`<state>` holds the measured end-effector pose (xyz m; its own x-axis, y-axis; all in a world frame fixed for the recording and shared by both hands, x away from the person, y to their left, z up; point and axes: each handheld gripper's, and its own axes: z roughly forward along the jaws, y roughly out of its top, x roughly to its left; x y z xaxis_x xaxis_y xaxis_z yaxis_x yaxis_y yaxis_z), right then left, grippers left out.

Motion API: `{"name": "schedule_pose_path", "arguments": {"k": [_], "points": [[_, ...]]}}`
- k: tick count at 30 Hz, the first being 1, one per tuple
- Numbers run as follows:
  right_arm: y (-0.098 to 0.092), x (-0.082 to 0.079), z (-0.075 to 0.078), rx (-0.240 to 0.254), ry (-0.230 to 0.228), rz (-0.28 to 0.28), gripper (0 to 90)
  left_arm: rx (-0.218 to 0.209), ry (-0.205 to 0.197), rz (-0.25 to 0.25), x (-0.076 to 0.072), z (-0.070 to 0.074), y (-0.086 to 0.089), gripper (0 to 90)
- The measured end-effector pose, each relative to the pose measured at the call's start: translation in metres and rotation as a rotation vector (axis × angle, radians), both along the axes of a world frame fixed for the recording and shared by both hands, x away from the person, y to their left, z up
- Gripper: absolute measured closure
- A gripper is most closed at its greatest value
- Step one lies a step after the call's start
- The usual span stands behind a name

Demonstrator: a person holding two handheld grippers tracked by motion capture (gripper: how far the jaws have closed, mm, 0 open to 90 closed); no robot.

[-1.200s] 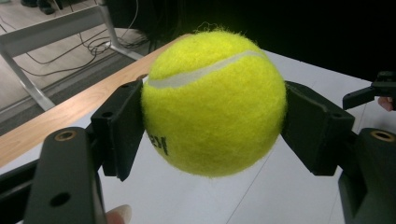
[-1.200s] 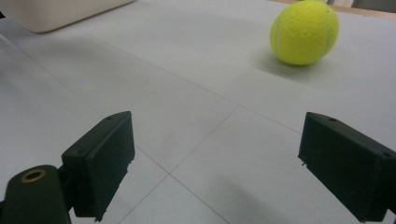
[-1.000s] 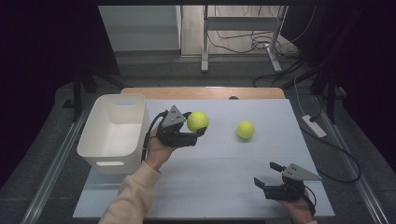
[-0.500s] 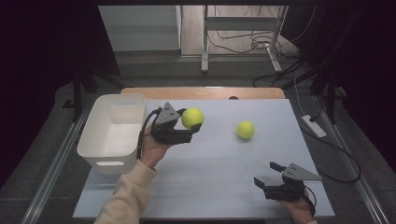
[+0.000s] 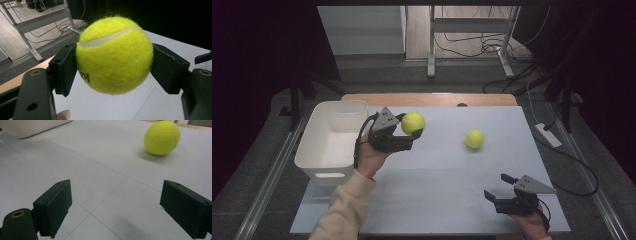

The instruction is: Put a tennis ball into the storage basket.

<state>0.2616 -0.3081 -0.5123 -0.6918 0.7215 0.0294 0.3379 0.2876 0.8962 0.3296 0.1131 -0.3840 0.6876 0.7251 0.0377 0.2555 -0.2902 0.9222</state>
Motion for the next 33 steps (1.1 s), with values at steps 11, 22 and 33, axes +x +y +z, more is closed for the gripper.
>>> {"name": "schedule_pose_path", "arguments": {"k": [11, 22, 33], "points": [[0.000, 0.000, 0.000, -0.001, 0.000, 0.001, 10.3, -0.009, -0.001, 0.021, 0.000, 0.002, 0.010, 27.1], [0.000, 0.000, 0.000, -0.002, 0.001, 0.001, 10.2, -0.005, -0.005, 0.048, 0.001, 0.003, 0.020, 27.1], [0.000, 0.000, 0.000, -0.003, 0.001, 0.001, 10.2, -0.010, -0.008, 0.079, 0.001, 0.003, 0.031, 27.1]]}}
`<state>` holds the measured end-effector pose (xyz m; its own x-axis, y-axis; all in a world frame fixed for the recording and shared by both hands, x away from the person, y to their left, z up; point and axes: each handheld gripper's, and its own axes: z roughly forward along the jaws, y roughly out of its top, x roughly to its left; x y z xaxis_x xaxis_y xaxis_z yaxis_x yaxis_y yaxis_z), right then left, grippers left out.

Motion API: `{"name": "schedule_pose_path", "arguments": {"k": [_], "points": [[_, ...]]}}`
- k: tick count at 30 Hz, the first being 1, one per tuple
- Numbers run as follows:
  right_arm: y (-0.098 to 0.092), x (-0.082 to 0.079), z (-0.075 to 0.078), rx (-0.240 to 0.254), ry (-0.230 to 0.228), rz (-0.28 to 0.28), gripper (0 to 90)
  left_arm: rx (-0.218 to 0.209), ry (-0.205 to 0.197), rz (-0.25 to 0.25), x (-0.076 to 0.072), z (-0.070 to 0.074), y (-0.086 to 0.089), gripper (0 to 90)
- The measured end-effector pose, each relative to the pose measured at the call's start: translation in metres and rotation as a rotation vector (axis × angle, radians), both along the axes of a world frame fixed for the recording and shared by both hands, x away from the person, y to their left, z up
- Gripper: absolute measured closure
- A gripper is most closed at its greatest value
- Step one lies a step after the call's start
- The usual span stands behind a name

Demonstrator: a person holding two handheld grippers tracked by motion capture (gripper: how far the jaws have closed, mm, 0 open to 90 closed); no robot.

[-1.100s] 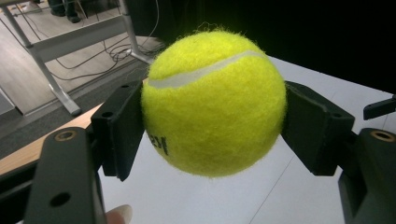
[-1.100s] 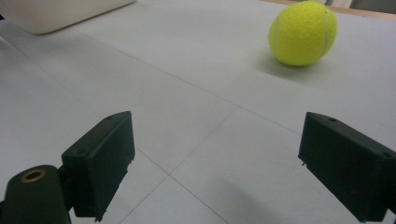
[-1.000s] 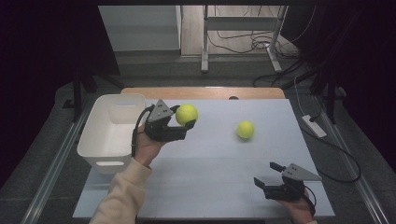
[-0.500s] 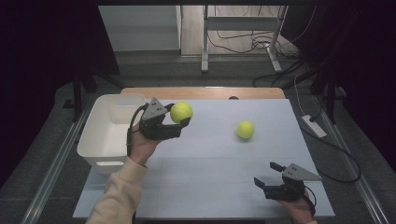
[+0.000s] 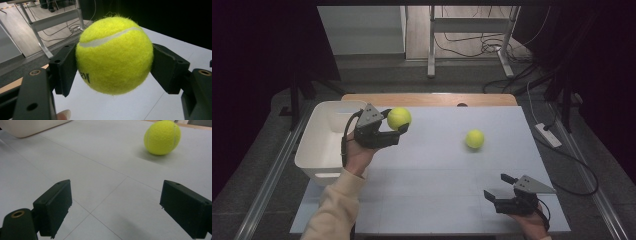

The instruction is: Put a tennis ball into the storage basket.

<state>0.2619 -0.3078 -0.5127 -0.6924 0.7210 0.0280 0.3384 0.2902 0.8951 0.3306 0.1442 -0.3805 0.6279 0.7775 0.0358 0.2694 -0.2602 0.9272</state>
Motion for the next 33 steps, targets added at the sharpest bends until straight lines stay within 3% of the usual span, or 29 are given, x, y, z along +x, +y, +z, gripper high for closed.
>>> {"name": "schedule_pose_path", "arguments": {"k": [33], "points": [[0.000, 0.000, 0.000, -0.003, 0.001, 0.001, 10.2, -0.003, 0.002, 0.075, 0.003, -0.002, 0.024, 27.1]]}}
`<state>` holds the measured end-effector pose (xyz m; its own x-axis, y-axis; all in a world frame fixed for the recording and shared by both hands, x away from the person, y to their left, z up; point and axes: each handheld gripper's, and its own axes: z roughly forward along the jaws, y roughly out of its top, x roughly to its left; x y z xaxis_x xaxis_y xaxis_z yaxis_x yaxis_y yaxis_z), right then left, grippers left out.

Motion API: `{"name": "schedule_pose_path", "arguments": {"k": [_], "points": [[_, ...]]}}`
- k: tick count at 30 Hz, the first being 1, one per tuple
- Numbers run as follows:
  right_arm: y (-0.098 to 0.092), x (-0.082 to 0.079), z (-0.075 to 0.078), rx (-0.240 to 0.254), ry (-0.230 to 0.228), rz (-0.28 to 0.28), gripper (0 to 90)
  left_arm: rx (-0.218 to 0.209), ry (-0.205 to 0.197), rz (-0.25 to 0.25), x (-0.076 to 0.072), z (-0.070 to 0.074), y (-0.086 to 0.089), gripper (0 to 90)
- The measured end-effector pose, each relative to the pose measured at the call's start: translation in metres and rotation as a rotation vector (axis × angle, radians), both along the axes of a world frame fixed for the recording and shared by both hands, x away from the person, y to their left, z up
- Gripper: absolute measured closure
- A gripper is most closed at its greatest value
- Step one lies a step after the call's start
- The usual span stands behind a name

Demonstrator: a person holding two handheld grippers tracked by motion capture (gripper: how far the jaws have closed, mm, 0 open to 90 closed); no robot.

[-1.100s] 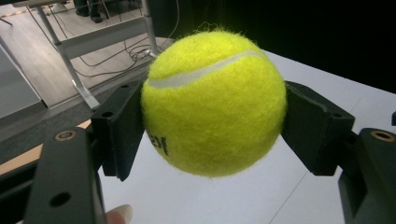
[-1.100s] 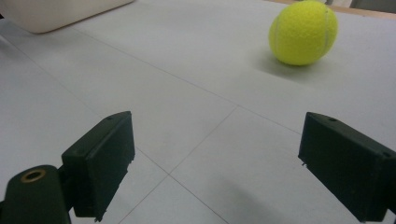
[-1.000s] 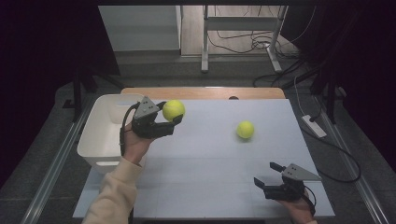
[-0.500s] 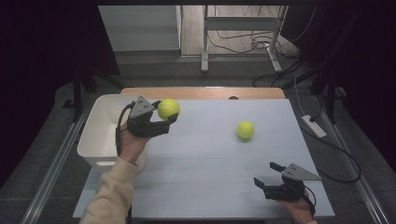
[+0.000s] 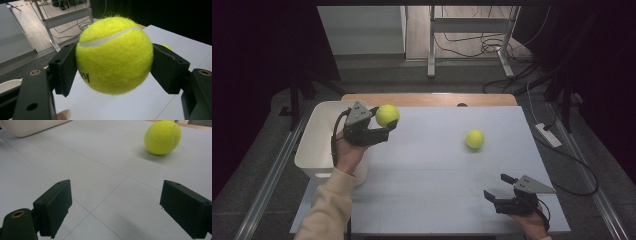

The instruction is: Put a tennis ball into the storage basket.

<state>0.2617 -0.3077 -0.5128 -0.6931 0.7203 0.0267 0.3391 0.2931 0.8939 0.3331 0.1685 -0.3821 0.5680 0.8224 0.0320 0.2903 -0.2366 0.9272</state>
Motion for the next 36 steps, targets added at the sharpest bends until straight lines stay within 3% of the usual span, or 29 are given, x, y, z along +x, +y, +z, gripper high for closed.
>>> {"name": "schedule_pose_path", "arguments": {"k": [36], "points": [[0.002, 0.000, 0.000, 0.001, 0.001, 0.003, 10.2, 0.021, 0.005, 0.102, 0.000, 0.004, 0.035, 27.1]]}}
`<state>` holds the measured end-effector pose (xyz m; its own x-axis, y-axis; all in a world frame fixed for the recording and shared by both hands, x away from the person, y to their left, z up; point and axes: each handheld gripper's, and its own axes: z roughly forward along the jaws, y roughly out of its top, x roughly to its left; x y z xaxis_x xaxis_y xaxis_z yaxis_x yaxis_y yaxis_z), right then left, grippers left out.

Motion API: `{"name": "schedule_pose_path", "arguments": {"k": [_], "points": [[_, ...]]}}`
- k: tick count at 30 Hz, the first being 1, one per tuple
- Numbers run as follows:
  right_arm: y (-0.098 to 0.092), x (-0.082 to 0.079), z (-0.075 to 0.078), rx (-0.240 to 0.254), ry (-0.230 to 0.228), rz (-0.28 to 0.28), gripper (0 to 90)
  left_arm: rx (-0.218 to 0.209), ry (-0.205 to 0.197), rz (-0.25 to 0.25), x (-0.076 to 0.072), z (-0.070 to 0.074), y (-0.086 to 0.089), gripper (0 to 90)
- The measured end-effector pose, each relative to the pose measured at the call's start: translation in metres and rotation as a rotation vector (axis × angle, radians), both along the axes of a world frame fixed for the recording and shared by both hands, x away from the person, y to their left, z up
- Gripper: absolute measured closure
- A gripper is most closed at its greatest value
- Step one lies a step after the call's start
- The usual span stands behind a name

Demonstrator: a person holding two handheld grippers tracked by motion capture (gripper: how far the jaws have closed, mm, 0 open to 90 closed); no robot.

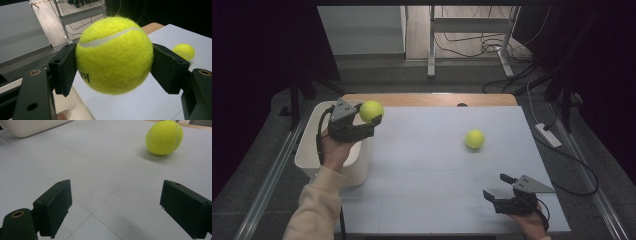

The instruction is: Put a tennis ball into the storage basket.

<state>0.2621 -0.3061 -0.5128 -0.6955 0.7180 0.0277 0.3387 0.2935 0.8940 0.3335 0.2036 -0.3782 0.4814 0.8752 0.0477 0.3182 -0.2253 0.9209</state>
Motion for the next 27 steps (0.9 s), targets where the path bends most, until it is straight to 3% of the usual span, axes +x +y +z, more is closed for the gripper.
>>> {"name": "schedule_pose_path", "arguments": {"k": [27], "points": [[0.000, 0.000, 0.000, -0.003, 0.001, -0.001, 10.2, 0.011, 0.015, 0.080, -0.002, 0.001, 0.035, 27.1]]}}
